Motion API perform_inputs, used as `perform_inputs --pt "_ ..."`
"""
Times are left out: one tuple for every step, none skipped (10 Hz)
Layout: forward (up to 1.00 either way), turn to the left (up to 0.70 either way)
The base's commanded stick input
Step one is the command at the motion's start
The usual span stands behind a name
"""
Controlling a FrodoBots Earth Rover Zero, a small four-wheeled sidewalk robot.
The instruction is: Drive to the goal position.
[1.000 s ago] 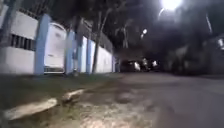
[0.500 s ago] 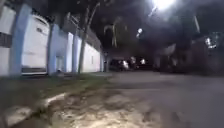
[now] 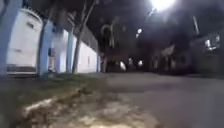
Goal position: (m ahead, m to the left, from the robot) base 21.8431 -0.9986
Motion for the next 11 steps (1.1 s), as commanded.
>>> perform_inputs --pt "0.70 0.00" --pt "0.70 0.00" --pt "0.70 0.00" --pt "0.70 0.00" --pt "0.70 0.00" --pt "0.70 0.00" --pt "0.70 0.00" --pt "0.70 -0.24" --pt "0.70 -0.35" --pt "0.70 -0.35" --pt "0.70 -0.35"
